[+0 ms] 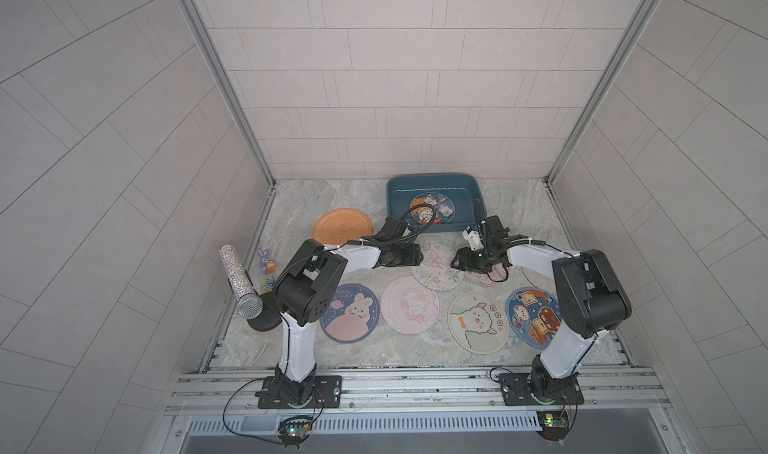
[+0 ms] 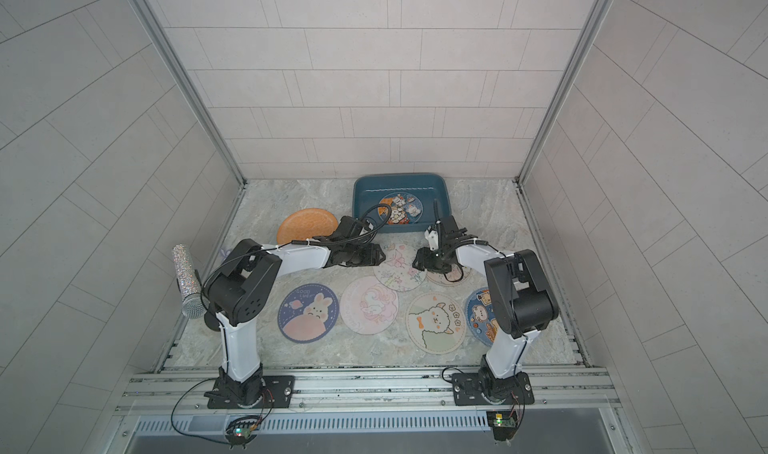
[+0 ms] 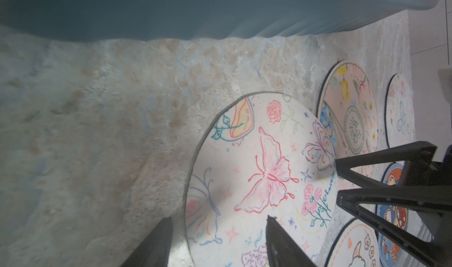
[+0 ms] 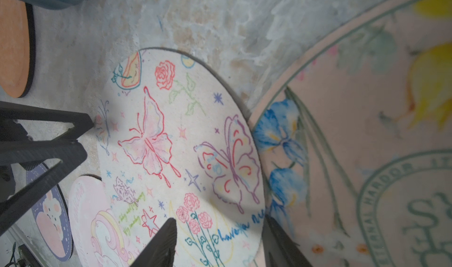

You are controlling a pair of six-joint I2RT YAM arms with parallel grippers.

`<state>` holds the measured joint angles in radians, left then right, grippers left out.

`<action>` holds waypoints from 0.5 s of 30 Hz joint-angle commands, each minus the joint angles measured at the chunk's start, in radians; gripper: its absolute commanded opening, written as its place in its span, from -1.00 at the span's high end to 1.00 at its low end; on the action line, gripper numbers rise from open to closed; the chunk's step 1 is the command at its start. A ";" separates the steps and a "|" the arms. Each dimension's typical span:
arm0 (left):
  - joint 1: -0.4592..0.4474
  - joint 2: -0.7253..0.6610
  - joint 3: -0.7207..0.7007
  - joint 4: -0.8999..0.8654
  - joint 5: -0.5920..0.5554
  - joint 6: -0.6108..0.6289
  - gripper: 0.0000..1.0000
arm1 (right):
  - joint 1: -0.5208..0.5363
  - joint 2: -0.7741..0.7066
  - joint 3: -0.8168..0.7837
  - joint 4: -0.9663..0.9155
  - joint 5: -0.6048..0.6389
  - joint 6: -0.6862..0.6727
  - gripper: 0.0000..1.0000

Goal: Put the coasters into the storage box
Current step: Pick up the coaster from the center of the board.

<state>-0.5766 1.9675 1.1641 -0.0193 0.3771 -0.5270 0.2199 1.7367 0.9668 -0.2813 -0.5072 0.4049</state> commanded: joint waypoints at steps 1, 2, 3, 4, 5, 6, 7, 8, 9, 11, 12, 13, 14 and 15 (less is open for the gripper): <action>-0.011 0.048 -0.007 -0.086 0.009 -0.005 -0.30 | 0.027 0.043 -0.008 -0.016 -0.011 0.017 -0.10; -0.011 0.048 -0.007 -0.085 0.009 -0.004 -0.30 | 0.029 0.044 -0.005 -0.015 -0.013 0.018 -0.07; -0.011 0.050 -0.009 -0.085 0.011 -0.004 -0.30 | 0.030 0.045 -0.003 -0.015 -0.011 0.020 -0.04; -0.010 0.050 -0.010 -0.085 0.011 -0.004 -0.30 | 0.030 0.046 0.000 -0.015 -0.012 0.020 -0.02; -0.011 0.050 -0.012 -0.086 0.013 -0.004 -0.30 | 0.032 0.049 0.002 -0.015 -0.012 0.021 0.03; -0.012 0.049 -0.013 -0.085 0.013 -0.004 -0.30 | 0.032 0.048 0.004 -0.015 -0.013 0.024 0.11; -0.011 0.049 -0.015 -0.085 0.013 -0.003 -0.30 | 0.032 0.047 0.006 -0.015 -0.011 0.023 0.15; -0.012 0.050 -0.016 -0.085 0.013 -0.002 -0.30 | 0.032 0.049 0.008 -0.015 -0.013 0.023 0.18; -0.012 0.050 -0.017 -0.086 0.014 -0.003 -0.30 | 0.033 0.050 0.010 -0.015 -0.014 0.023 0.20; -0.011 0.050 -0.017 -0.085 0.015 -0.002 -0.29 | 0.033 0.054 0.014 -0.016 -0.017 0.025 0.24; -0.012 0.050 -0.016 -0.084 0.016 -0.002 -0.29 | 0.034 0.056 0.017 -0.016 -0.019 0.025 0.29; -0.012 0.050 -0.017 -0.084 0.016 -0.003 -0.29 | 0.035 0.058 0.019 -0.018 -0.020 0.025 0.34; -0.012 0.048 -0.018 -0.084 0.016 -0.002 -0.29 | 0.035 0.057 0.019 -0.018 -0.021 0.025 0.40; -0.012 0.047 -0.016 -0.084 0.014 -0.003 -0.29 | 0.035 0.055 0.019 -0.018 -0.019 0.026 0.46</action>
<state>-0.5774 1.9701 1.1675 -0.0193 0.3817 -0.5262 0.2382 1.7691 0.9836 -0.2661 -0.5129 0.4255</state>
